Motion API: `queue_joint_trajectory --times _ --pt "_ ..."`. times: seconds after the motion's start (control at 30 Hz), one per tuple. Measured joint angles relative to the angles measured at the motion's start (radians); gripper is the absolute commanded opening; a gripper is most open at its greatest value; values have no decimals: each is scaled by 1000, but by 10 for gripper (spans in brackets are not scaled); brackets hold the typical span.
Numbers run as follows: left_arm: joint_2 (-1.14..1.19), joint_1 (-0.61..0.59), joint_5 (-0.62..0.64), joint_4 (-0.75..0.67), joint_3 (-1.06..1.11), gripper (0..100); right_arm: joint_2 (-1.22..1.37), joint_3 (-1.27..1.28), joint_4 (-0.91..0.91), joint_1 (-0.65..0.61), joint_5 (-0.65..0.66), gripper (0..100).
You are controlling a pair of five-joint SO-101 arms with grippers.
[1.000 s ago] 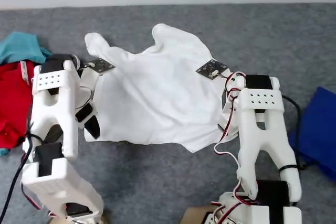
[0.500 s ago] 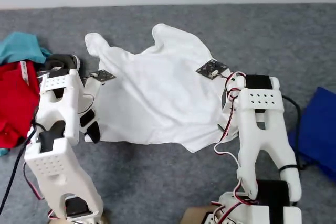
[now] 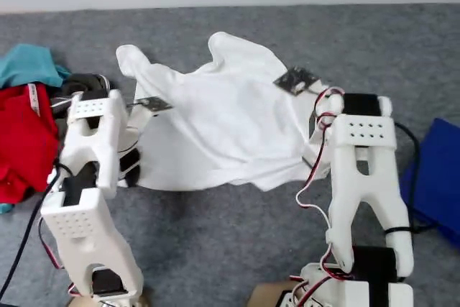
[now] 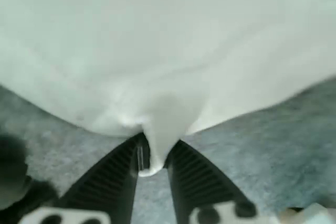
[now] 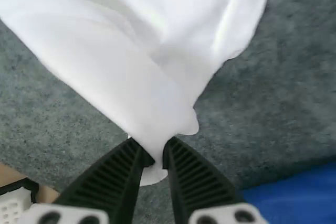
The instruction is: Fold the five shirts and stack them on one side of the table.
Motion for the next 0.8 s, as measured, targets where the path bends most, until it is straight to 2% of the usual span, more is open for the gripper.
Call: queue_joint_trajectory --times 0.4,0.57,0.8 --pt "-640 164 218 37 -221 5 -233 -215 20 -2 0 10" --pt "-779 144 278 9 -334 5 -362 -318 6 21 0 10" --pt "-944 98 293 -140 -431 5 -569 -376 -91 118 2 10"
